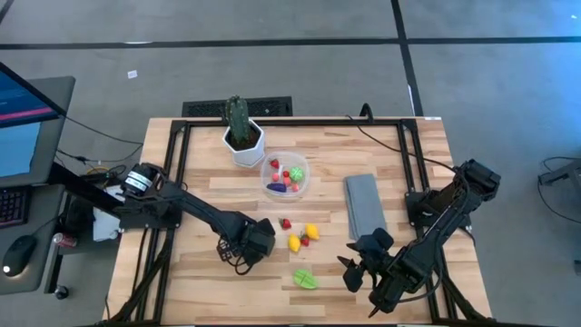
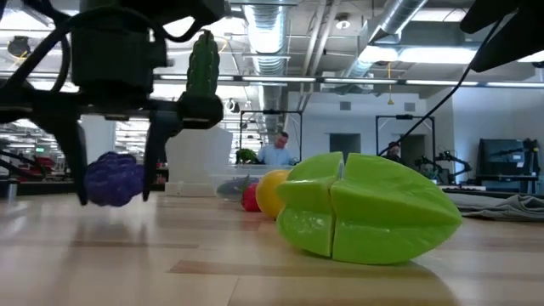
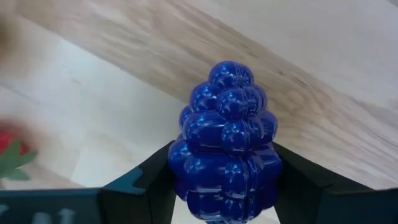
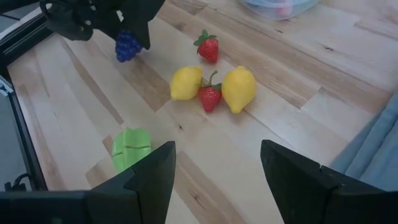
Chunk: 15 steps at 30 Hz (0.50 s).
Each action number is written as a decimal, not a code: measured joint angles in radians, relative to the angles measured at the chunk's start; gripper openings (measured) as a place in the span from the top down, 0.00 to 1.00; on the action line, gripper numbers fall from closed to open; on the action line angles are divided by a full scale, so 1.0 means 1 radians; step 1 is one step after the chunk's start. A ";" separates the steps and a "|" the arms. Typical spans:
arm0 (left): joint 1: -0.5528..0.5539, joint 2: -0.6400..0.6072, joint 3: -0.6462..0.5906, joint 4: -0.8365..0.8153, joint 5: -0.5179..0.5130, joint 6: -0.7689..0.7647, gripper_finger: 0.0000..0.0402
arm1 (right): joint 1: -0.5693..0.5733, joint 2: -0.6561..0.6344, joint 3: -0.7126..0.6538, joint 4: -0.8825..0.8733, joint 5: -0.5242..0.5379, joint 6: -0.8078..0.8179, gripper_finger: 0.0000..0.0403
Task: Pick and placing Produce into tupperware
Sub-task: Put the blueberry into the transparent bin
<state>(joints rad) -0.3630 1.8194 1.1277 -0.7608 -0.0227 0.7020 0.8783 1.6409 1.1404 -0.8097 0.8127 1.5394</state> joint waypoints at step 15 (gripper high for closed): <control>0.108 0.000 0.211 -0.096 -0.003 -0.071 0.52 | 0.000 0.000 0.000 0.000 0.000 -0.003 0.35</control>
<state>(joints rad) -0.2554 1.8191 1.3386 -0.8568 -0.0259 0.6315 0.8787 1.6409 1.1405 -0.8093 0.8127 1.5364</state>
